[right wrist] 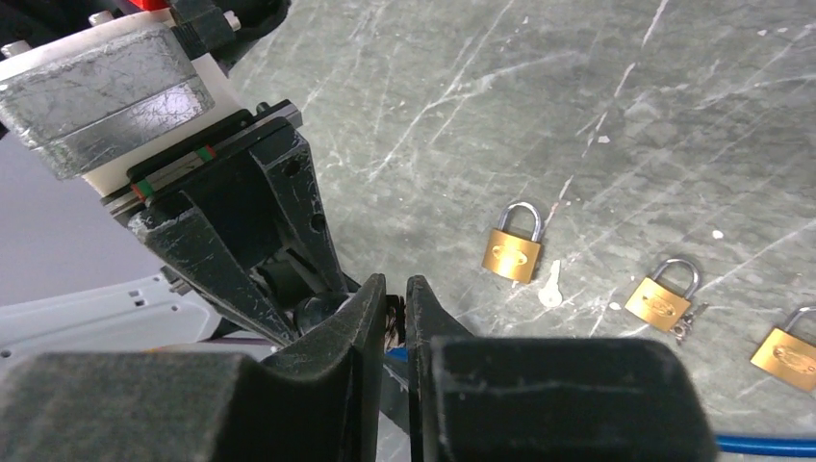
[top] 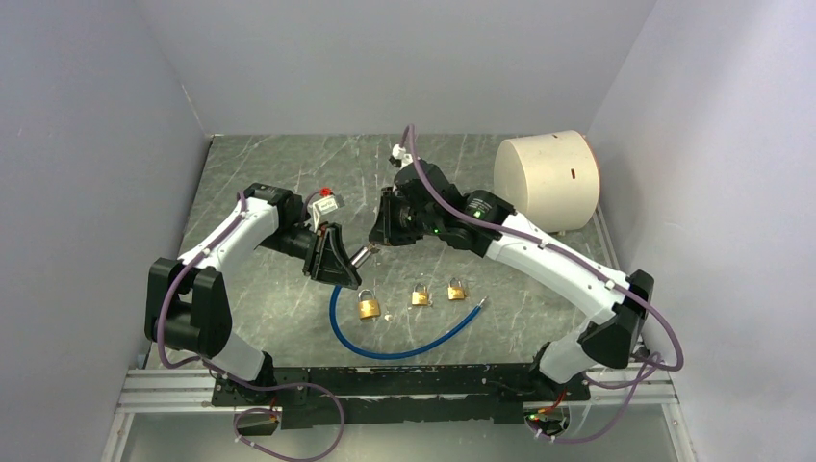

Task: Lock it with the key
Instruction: Adjust the key in the lock.

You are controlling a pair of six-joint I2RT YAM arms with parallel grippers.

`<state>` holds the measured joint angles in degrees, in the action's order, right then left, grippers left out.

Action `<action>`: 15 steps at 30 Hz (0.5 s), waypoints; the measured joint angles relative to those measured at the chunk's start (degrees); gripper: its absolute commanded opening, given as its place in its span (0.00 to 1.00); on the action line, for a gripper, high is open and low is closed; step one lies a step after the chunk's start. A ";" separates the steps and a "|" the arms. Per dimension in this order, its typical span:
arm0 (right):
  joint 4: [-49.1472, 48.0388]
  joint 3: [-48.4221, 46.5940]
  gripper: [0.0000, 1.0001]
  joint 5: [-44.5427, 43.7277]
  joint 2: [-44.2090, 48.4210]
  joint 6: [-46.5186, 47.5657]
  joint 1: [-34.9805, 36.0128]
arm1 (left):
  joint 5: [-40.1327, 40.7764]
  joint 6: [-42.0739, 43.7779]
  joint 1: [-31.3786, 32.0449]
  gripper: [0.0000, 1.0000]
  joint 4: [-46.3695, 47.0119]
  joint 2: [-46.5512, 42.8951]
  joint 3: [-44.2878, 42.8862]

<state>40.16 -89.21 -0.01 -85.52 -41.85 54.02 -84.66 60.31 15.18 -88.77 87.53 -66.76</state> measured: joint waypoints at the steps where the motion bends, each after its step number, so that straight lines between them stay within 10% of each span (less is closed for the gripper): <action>1: 1.11 -0.98 0.16 -0.79 -0.63 0.31 0.37 | 0.15 -0.02 0.00 0.02 0.00 0.02 0.00; 15: 9.14 -4.96 0.16 -7.61 -6.80 4.04 2.23 | -0.17 0.26 0.39 0.02 -0.28 0.07 0.00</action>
<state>49.30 -94.17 -7.62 -92.31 -37.80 56.25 -84.84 60.58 15.57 -89.06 87.59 -66.76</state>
